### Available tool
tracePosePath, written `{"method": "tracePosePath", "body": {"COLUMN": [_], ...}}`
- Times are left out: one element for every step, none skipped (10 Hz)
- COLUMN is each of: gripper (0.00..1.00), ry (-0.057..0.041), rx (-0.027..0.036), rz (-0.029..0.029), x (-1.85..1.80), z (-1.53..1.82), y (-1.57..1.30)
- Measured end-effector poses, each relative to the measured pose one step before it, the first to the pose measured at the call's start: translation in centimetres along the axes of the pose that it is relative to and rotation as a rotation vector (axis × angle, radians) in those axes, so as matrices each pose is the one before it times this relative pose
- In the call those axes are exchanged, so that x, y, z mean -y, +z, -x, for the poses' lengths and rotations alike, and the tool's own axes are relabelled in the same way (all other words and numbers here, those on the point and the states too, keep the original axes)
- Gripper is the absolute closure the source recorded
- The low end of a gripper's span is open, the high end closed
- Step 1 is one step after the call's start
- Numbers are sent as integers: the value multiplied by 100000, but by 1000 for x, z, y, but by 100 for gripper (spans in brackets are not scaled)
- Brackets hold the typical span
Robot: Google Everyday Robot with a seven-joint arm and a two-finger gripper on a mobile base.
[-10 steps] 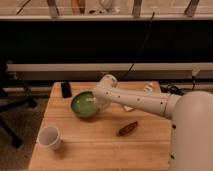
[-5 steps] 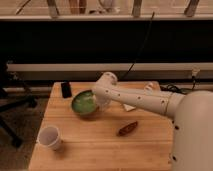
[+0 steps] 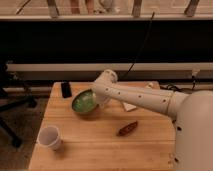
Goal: Pick up the ceramic bowl
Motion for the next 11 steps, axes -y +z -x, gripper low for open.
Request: {"method": "tracePosePath", "body": {"gripper": [98,98,98,98,98,98,98,98,98,98,98], "ry": [-144,-195,-215,-199,-183,-106,-157,-214,-126,-103,-104], "rx": [3,-173,-142,-150,-160,-21,-92,-373,-303,-68,-106], "rz": [-192,-151,-280,-182,-262,-84,-198,-296,-98,-163,-214], "x": [142,119,194,128,190,60,96,179,85,106,103], "z": [-35,-70,-100,-94,-94,-14,-50,-150,-117,-30,-26], "y": [-268,-233,-363,-292,-384,-95,-141,-396,-223,-162,-182]}}
